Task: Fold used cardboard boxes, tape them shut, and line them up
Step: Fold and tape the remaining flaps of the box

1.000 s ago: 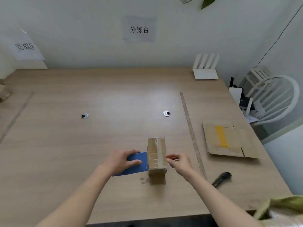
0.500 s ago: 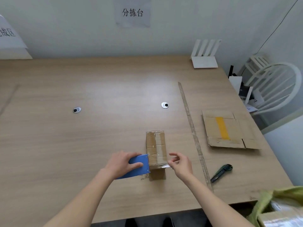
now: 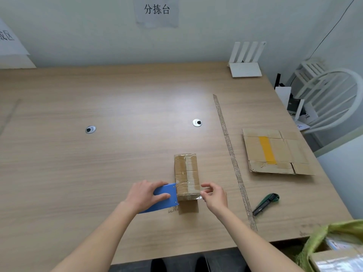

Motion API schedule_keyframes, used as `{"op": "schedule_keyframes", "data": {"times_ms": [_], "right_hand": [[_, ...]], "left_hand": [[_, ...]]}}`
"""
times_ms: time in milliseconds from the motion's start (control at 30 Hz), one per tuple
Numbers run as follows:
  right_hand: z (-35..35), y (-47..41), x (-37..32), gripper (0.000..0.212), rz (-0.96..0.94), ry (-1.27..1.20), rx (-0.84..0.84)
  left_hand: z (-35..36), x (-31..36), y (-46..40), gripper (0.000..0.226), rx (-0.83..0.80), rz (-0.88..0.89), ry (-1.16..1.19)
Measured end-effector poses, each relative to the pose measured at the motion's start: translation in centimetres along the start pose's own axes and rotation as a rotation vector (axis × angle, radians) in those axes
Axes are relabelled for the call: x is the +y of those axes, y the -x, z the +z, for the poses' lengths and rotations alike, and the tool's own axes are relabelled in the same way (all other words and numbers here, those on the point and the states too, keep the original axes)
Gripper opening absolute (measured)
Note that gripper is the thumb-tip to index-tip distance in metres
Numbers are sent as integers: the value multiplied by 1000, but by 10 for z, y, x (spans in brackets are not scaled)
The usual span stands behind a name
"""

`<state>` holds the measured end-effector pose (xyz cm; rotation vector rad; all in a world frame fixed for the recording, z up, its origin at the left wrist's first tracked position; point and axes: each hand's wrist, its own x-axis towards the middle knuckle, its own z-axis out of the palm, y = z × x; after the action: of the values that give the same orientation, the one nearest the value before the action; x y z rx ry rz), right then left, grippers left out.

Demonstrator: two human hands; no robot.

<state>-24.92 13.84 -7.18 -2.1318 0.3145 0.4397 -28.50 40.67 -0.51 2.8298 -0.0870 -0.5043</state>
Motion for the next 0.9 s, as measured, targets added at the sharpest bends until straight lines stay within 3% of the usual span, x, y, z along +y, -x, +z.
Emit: {"op": "schedule_keyframes", "data": {"times_ms": [433, 567, 667, 767, 900], "right_hand": [[8, -9, 7, 27, 167, -301, -62], [8, -4, 16, 31, 234, -190, -23], [4, 3, 11, 30, 88, 25, 122], [7, 12, -12, 32, -217, 161, 223], [33, 16, -50, 46, -522, 353, 21]], "left_hand": [[14, -7, -4, 52, -1, -25, 91], [18, -7, -3, 55, -30, -14, 69], [18, -10, 0, 55, -29, -28, 89], [16, -11, 1, 55, -27, -44, 111], [13, -11, -1, 53, -23, -49, 130]]}}
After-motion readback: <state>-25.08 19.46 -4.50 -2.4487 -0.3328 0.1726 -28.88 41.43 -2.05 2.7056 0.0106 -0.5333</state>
